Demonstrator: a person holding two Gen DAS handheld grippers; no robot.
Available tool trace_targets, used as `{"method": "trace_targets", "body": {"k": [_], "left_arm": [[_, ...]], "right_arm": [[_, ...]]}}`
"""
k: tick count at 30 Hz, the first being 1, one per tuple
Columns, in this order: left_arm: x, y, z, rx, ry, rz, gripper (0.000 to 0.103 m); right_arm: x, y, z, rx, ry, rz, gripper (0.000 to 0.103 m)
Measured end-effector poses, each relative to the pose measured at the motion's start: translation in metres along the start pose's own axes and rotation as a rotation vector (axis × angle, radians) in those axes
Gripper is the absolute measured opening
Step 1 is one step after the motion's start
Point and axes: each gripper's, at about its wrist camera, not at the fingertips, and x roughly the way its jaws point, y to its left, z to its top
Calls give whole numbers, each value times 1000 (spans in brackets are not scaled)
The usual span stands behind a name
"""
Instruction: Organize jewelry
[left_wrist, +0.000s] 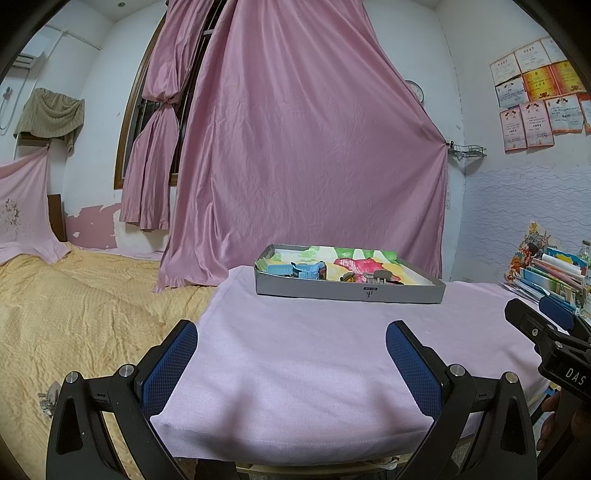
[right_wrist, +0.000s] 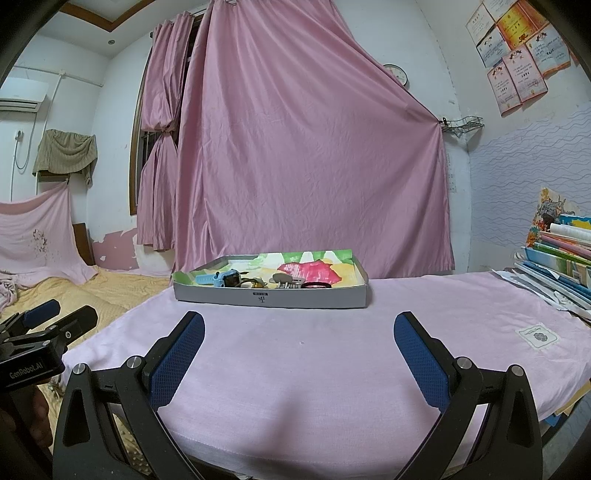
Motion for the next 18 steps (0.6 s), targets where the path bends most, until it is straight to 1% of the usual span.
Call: {"method": "trace_targets", "body": {"k": [18], "left_arm": [[4,-4,-3,6,13,-4,103]], "right_arm": [[1,-1,-1,2,2,1,101]]}}
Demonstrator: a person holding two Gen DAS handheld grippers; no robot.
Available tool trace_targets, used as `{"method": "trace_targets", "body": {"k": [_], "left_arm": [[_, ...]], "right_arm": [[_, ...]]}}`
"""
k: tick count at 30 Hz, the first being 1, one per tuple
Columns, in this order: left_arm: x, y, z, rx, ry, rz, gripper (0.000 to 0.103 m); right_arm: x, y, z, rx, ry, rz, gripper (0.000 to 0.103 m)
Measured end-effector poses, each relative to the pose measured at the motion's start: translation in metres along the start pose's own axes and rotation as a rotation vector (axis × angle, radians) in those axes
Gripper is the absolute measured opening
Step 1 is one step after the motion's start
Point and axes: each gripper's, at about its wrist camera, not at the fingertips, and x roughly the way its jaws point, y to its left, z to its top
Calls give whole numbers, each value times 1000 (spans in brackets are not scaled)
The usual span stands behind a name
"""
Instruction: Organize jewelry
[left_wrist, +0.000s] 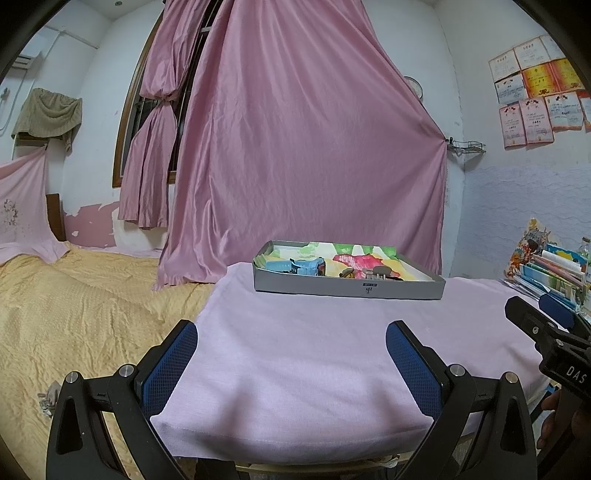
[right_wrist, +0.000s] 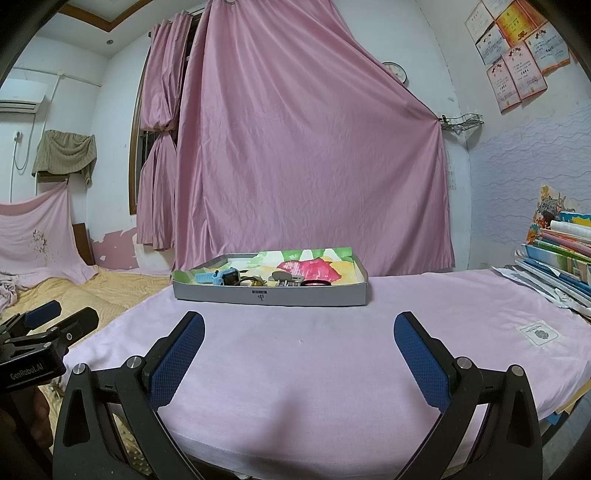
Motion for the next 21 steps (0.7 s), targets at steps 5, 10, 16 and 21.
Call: {"method": "trace_targets", "body": {"k": [5,10,16,21], "left_arm": [[1,0,-1,1,2,4,103],[3,2,0,-2,12,10,103],[5,0,1,23,25,20,103],[8,0,0,22,37,36,103]], "right_arm": [[0,0,0,2,3,0,101],[2,-1,-2,5,3,1,101],[3,0,-5,8,5,2,101],[5,0,-5,10,12,3,101]]}}
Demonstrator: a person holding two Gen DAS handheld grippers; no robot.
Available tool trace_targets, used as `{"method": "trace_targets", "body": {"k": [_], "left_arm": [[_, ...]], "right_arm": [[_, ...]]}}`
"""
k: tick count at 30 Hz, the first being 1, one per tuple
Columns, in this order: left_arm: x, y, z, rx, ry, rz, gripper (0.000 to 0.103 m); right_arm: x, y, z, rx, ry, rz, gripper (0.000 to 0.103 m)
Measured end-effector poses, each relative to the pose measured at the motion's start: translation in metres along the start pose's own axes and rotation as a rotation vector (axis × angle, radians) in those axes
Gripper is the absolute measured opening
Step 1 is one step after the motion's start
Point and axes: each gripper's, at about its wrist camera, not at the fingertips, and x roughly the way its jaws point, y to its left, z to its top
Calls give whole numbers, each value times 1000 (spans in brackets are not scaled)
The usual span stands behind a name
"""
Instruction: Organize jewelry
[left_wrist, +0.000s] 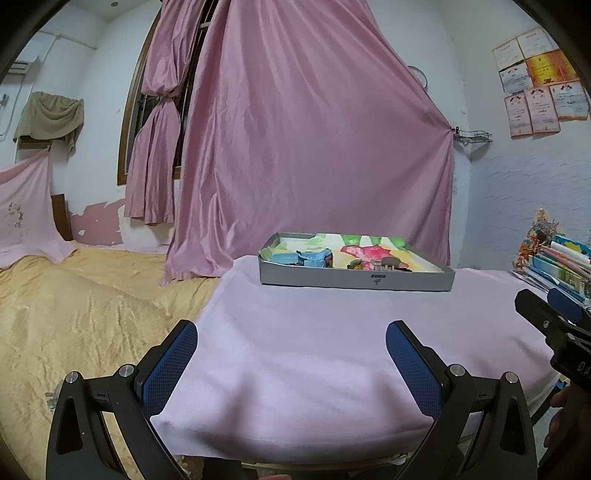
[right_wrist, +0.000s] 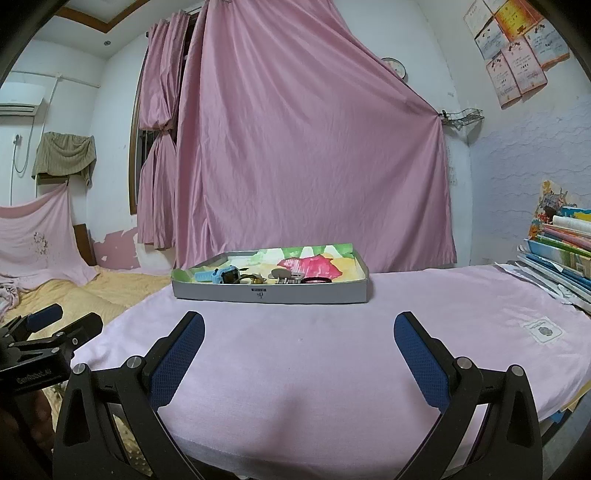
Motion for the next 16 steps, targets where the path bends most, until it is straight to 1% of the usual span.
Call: {"method": "trace_targets", "body": {"k": [16], "left_arm": [[6,0,1,0,18,7,103]], "right_arm": [[5,5,-6,9,26,-3,101]]}}
